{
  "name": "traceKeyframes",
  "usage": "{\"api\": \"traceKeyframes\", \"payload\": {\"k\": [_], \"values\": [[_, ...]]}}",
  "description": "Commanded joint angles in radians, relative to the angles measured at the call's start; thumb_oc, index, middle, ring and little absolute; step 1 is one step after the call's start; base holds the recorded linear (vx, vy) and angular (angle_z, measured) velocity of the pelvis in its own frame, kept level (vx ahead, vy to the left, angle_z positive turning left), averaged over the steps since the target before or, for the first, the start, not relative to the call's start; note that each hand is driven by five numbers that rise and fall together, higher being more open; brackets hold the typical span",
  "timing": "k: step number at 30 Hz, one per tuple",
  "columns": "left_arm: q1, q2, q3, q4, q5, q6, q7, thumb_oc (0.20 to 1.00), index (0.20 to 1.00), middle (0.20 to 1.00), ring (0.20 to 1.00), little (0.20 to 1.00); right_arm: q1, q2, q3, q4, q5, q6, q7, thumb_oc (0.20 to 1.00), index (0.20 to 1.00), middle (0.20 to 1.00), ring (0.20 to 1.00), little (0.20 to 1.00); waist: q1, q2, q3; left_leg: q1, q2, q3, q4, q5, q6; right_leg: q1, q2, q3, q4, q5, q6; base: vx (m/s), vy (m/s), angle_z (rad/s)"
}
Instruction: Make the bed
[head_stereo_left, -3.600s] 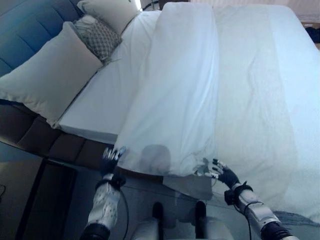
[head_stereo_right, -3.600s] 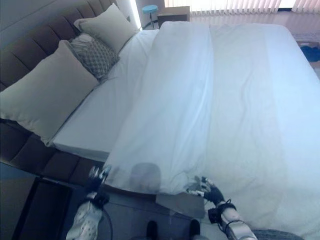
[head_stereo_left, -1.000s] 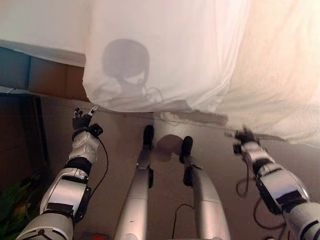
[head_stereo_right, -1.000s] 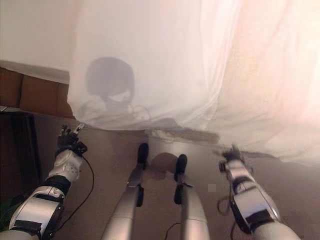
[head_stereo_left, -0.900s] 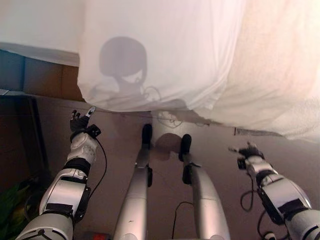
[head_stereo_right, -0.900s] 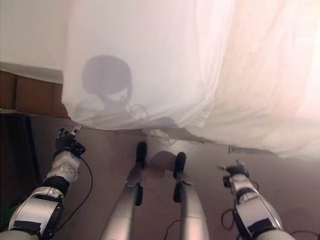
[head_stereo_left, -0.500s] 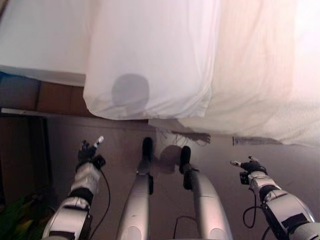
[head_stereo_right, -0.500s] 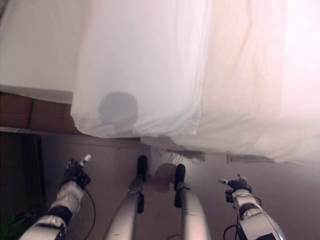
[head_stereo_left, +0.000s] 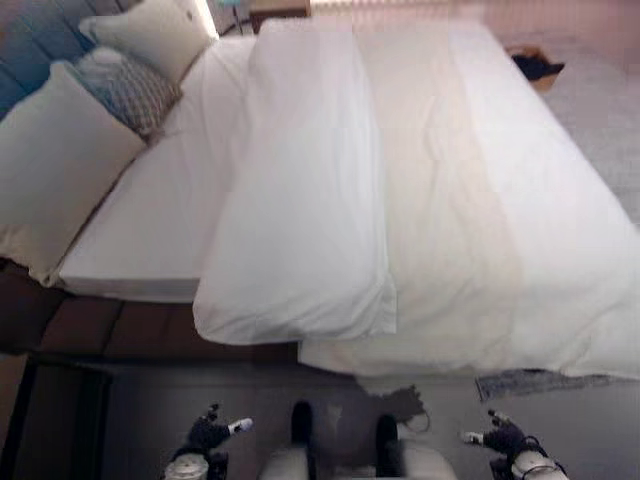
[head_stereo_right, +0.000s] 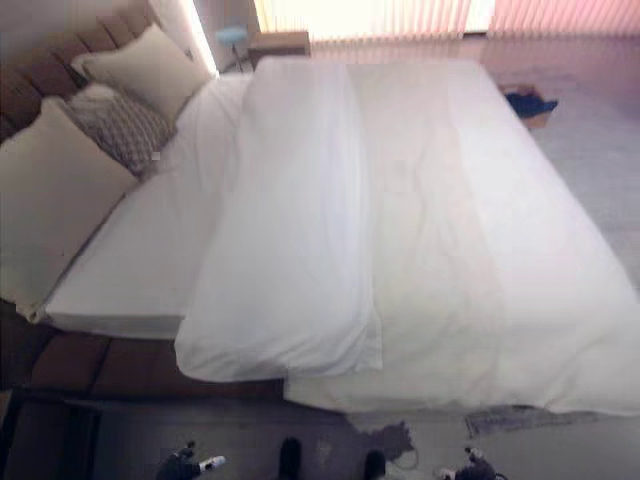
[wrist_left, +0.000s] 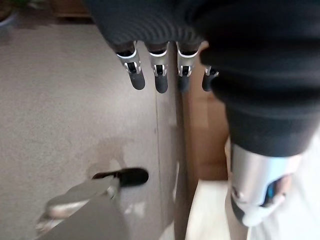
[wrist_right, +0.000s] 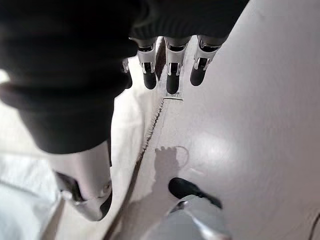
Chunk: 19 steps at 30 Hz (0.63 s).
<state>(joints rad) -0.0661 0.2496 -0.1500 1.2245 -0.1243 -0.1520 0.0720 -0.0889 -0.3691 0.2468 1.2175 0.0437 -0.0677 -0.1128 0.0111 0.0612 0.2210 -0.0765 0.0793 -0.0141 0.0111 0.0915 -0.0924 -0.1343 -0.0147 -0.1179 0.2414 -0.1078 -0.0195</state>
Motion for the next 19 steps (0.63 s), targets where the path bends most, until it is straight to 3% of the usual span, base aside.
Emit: {"api": "traceKeyframes", "payload": {"k": [1, 11, 19], "values": [[-0.015, 0.018, -0.012, 0.009, 0.090, 0.010, -0.001, 1.000, 1.000, 1.000, 1.000, 1.000, -0.056, -0.012, 0.016, 0.004, -0.077, 0.016, 0.004, 1.000, 1.000, 1.000, 1.000, 1.000, -0.012, -0.066, -0.002, 0.046, -0.098, 0.027, 0.072, -0.086, 0.041, 0.135, -0.015, -0.004, -0.203, 0.082, 0.105, 0.10, -0.024, -0.07], [-0.006, -0.001, -0.086, -0.006, 0.199, 0.012, -0.005, 1.000, 1.000, 1.000, 1.000, 1.000, -0.023, 0.045, 0.023, -0.005, -0.062, 0.018, 0.018, 1.000, 1.000, 1.000, 1.000, 1.000, -0.025, -0.059, -0.078, 0.146, -0.081, 0.029, -0.068, -0.052, 0.042, 0.196, -0.003, -0.024, -0.229, 0.072, 0.104, 0.05, -0.014, 0.03], [-0.002, -0.014, -0.078, -0.005, 0.190, 0.017, 0.005, 1.000, 1.000, 1.000, 1.000, 1.000, -0.019, 0.059, 0.035, 0.019, -0.075, 0.025, 0.020, 1.000, 1.000, 1.000, 1.000, 1.000, -0.015, -0.061, -0.096, 0.177, -0.085, 0.023, -0.069, -0.068, 0.048, 0.236, -0.003, -0.032, -0.246, 0.066, 0.105, 0.04, -0.010, 0.06]]}}
